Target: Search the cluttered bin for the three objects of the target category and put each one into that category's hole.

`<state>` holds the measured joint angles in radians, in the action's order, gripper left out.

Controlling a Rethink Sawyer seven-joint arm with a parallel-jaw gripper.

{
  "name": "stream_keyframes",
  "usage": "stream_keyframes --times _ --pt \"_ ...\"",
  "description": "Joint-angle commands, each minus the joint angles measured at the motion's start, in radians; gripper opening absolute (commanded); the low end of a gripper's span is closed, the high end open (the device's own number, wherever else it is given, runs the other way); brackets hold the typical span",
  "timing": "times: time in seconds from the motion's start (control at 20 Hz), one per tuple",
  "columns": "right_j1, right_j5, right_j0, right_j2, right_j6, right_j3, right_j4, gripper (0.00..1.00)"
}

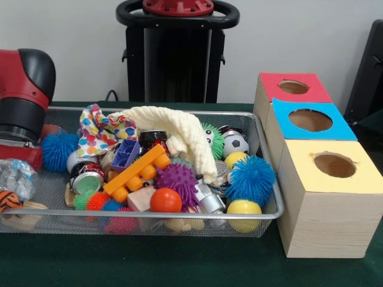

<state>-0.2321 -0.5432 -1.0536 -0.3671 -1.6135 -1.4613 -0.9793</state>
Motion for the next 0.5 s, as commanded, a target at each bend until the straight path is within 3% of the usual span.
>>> stream_keyframes --times 0.05,0.5 --pt "0.093 -0.250 0.058 -0.032 -0.084 0.035 0.129 1.00" --pt "-0.042 -0.370 0.133 0.107 -0.030 -0.183 0.241 1.00"
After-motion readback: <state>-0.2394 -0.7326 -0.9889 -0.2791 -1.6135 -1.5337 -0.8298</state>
